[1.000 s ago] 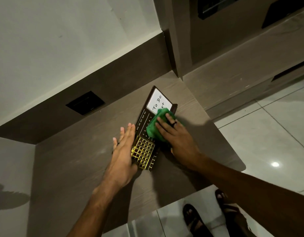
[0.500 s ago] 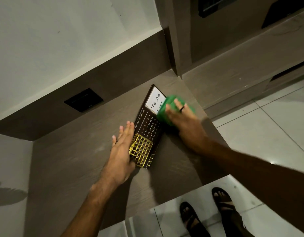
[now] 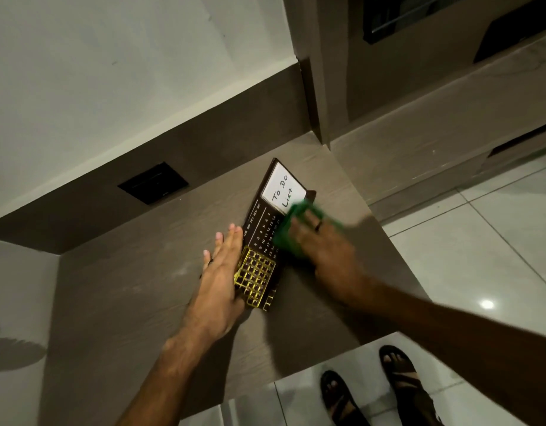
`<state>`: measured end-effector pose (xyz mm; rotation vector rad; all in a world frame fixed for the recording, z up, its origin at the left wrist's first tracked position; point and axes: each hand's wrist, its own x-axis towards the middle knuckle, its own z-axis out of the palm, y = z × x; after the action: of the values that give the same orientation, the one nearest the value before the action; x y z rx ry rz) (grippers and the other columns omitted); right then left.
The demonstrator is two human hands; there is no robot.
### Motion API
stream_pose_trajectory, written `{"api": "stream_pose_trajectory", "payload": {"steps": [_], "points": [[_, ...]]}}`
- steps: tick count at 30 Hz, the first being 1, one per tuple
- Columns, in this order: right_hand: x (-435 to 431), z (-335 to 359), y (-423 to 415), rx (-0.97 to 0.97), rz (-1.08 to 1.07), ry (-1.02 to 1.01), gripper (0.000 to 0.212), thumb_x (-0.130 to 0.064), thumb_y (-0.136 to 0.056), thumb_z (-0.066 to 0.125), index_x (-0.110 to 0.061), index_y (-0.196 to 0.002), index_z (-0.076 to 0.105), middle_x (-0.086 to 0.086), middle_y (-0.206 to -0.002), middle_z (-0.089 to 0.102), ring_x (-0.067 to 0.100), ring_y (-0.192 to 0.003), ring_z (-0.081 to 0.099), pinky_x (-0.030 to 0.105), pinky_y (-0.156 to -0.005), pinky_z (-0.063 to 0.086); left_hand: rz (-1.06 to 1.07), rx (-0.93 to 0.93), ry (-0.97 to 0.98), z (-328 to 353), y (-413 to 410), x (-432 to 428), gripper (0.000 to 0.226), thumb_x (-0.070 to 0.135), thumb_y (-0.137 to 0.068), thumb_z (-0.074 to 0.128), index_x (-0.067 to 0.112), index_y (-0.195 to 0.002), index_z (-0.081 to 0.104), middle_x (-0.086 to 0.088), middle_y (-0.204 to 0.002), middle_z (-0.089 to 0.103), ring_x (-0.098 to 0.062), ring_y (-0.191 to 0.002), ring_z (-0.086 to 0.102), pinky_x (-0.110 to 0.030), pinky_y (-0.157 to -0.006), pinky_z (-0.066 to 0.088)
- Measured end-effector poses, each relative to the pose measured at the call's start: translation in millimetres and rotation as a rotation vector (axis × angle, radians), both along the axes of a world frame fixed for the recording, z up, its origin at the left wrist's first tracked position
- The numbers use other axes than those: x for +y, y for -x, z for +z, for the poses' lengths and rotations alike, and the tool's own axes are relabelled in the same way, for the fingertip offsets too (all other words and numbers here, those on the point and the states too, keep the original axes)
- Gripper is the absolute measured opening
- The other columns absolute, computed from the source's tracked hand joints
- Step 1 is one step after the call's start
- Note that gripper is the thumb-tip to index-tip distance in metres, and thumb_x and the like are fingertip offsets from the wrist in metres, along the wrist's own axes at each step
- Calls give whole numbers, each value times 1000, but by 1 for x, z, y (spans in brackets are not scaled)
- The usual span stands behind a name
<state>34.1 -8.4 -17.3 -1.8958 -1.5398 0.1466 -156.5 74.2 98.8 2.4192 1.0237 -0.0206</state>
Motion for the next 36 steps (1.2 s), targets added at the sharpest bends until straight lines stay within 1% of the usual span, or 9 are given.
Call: {"api": "stream_pose_trajectory", "payload": {"steps": [2, 4, 7, 10, 16, 21, 26, 32, 36], "points": [[-25, -3, 28, -77, 333, -19, 60, -1, -79, 67, -15, -136, 54, 10, -145, 49, 36, -133, 43, 50, -107, 37, -1, 8, -4, -1, 0, 0, 112, -7, -72, 65, 27, -148, -10, 10, -157, -12, -11, -146, -14, -38, -119, -11], [-34, 2, 25, -32, 463, -37, 67, 3, -73, 65, -13, -137, 52, 7, -147, 46, 32, -139, 35, 49, -111, 30, 1, 10, -12, -2, 1, 0, 113, -4, -72, 67, 28, -148, -10, 10, -157, -11, -12, -146, -15, -37, -118, -11], [-20, 18, 1, 199, 263, -78, 86, 15, -62, 59, -12, -142, 44, 8, -152, 38, 26, -144, 25, 44, -116, 24, -2, -1, -13, -2, 1, 0, 113, -6, -71, 65, 30, -147, -10, 9, -158, -10, -13, -146, -14, -35, -117, -12], [-7, 28, -30, 253, 56, -117, 86, 15, -68, 61, -17, -144, 40, 8, -152, 36, 29, -141, 28, 47, -110, 33, -3, -2, -8, -1, 0, 0, 111, -1, -72, 65, 30, -147, -10, 9, -158, -10, -12, -146, -14, -35, -116, -13], [-12, -2, -29, -170, 408, -35, 58, -7, -77, 76, -20, -131, 59, 21, -132, 56, 39, -122, 52, 46, -97, 47, -10, -3, -7, -1, 1, -1, 113, -4, -71, 66, 29, -148, -10, 9, -158, -11, -11, -146, -14, -33, -116, -14], [17, 5, -70, -37, -123, 5, 54, -3, -77, 52, -14, -130, 58, 24, -126, 56, 43, -109, 52, 53, -87, 49, -8, 36, -21, -2, 0, 2, 114, -5, -71, 67, 27, -149, -10, 8, -158, -12, -12, -146, -14, -38, -118, -13], [2, 2, -23, -321, 380, -59, 39, -14, -81, 70, -13, -120, 67, 14, -121, 66, 39, -113, 59, 48, -92, 47, -17, 14, -29, 1, 0, 0, 113, -5, -70, 67, 24, -149, -8, 6, -158, -11, -14, -146, -13, -36, -117, -12], [35, 18, -73, -123, -106, -59, 65, 15, -70, 62, -9, -131, 58, 15, -139, 54, 42, -130, 44, 57, -97, 41, -27, 33, -5, 2, -3, 1, 111, -1, -72, 68, 23, -149, -8, 5, -158, -12, -14, -146, -13, -40, -118, -12], [11, -15, -16, -218, 120, -149, 53, 0, -80, 71, -9, -131, 58, 11, -138, 56, 38, -128, 48, 52, -98, 43, -26, 23, -22, 0, -1, 2, 113, -3, -70, 68, 24, -149, -9, 7, -158, -12, -14, -146, -12, -36, -117, -13]]}}
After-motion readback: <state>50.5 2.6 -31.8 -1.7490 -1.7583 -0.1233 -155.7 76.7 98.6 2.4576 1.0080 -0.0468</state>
